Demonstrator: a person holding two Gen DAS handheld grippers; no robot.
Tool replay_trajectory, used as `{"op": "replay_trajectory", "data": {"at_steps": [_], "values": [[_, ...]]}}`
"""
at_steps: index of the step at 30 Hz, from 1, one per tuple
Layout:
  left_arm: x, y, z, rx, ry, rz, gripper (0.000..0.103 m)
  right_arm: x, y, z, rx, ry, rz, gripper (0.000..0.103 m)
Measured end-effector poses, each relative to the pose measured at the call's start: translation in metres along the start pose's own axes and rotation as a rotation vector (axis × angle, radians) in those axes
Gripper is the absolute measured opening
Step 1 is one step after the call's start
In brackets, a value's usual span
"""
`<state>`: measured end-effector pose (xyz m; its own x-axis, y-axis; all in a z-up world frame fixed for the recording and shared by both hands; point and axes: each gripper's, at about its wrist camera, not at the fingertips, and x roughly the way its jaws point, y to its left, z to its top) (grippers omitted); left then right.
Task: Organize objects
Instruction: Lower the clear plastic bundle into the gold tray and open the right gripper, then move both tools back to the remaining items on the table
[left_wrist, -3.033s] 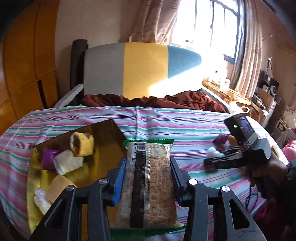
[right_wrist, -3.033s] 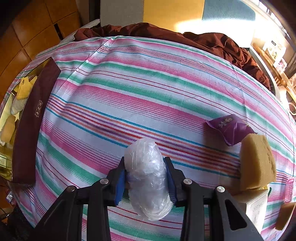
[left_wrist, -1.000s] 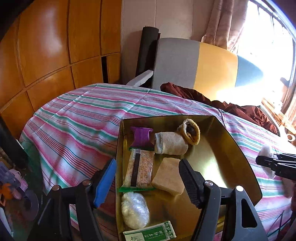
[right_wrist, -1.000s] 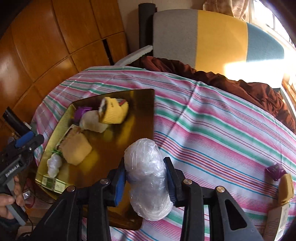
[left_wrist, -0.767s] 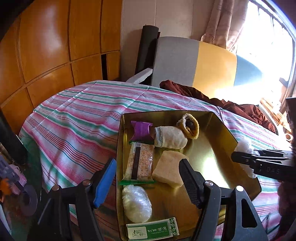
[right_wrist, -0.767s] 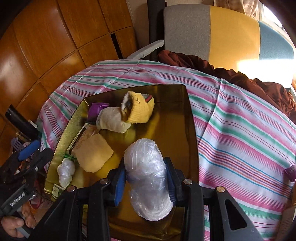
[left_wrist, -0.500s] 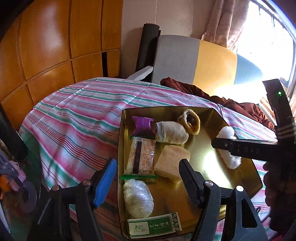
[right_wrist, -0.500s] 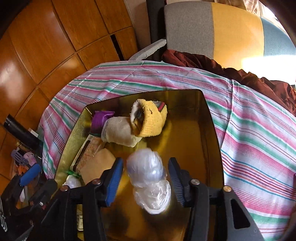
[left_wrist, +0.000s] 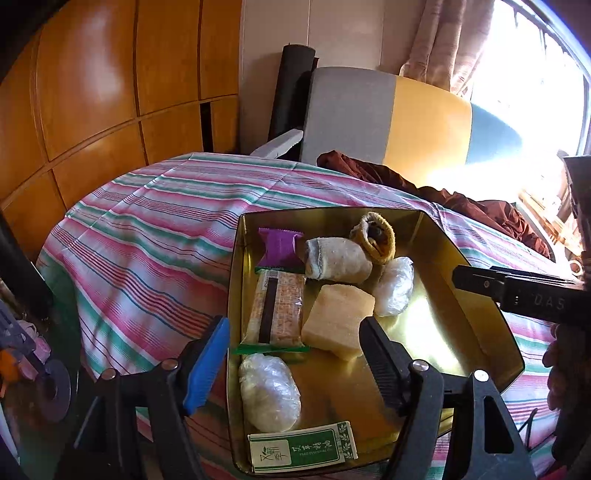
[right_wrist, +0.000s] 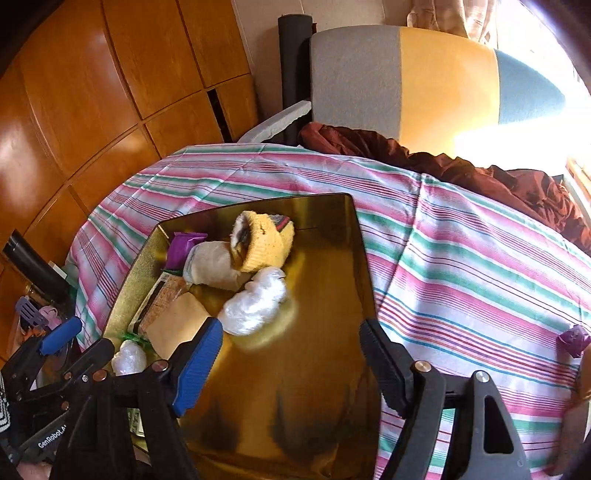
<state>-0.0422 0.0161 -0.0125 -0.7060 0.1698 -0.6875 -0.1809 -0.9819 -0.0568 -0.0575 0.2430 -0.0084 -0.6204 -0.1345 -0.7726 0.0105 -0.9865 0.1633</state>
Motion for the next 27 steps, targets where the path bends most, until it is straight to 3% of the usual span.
{"op": "replay_trajectory", "data": {"at_steps": [7, 15, 23, 25, 27], "values": [[-0.004, -0.018, 0.002, 0.041, -0.010, -0.039, 0.079, -0.036, -0.061, -0.014, 0.102, -0.035, -0.086, 0.084], [-0.008, -0.054, 0.011, 0.115, -0.026, -0.113, 0.081, -0.085, -0.180, -0.038, 0.327, -0.042, -0.275, 0.084], [-0.011, -0.117, 0.014, 0.237, -0.021, -0.219, 0.081, -0.148, -0.323, -0.086, 0.759, -0.144, -0.446, 0.084], [-0.012, -0.137, 0.013, 0.276, -0.012, -0.255, 0.081, -0.153, -0.350, -0.108, 0.888, -0.172, -0.437, 0.084], [-0.013, -0.158, 0.010, 0.315, -0.003, -0.289, 0.081, -0.153, -0.370, -0.129, 1.040, -0.175, -0.373, 0.084]]}}
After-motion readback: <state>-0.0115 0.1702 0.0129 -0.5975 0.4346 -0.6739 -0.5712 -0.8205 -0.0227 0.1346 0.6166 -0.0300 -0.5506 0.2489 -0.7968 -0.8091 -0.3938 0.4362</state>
